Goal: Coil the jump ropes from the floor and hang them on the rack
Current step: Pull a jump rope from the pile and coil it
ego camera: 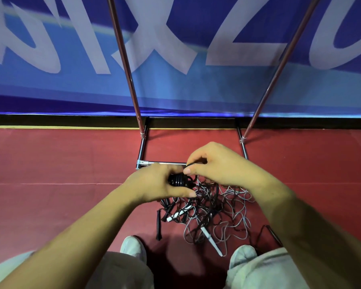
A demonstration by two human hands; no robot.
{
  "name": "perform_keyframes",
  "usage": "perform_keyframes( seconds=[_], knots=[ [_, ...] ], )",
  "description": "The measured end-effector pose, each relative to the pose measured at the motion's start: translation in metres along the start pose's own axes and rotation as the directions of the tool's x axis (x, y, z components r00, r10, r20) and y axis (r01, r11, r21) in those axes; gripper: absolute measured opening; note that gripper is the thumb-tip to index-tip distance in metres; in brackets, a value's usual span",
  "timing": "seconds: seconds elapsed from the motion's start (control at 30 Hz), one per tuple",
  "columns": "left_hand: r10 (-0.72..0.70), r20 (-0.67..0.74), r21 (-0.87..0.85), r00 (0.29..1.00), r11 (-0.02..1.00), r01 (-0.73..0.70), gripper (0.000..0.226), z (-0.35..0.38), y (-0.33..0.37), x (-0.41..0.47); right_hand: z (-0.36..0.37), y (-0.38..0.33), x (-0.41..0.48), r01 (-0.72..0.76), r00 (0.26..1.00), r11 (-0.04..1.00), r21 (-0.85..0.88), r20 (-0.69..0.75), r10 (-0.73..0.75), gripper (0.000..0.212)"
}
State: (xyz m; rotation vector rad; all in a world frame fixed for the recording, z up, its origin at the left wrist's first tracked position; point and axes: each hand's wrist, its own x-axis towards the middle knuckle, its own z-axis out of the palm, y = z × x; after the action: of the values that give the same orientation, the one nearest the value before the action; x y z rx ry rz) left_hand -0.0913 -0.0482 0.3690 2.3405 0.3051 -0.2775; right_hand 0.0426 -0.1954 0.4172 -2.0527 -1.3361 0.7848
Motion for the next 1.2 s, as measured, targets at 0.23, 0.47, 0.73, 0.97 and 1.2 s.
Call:
perform_keyframes(
  seconds=[0.23,0.47,0.73,0.97,1.2],
  knots=[
    [-0.081,-0.202,-0.738,0.976,0.668,-0.097,0.017,-0.030,0.001,-0.004,-0.029,0.019,0.002,-0.011,0.976,0.945,0.327,-0.202,0.082,0.016],
    [0.005,-0.078,-0.960,0.997,0.271,-0.077,0.061,-0.034,-0.002,-0.002,-0.018,0.032,0.006,-0.198,0.974,0.948,0.248,-0.062,0.219,0.021],
    [0.073,0.062,-0.985,0.995,0.168,0.049,0.059,-0.032,0.004,-0.003,-0.018,0.035,0.006,-0.167,0.985,0.972,0.168,-0.017,0.172,0.031],
    [0.010,0.070,-0.906,0.998,0.418,0.059,0.040,-0.020,0.011,-0.004,0.006,0.022,0.013,-0.044,0.992,0.917,0.396,0.124,-0.006,0.046],
    [0.150,0.152,-0.987,0.977,0.083,0.141,0.053,-0.026,0.007,-0.007,-0.003,0.012,0.011,-0.053,0.997,0.795,0.605,-0.011,0.074,0.012]
  ],
)
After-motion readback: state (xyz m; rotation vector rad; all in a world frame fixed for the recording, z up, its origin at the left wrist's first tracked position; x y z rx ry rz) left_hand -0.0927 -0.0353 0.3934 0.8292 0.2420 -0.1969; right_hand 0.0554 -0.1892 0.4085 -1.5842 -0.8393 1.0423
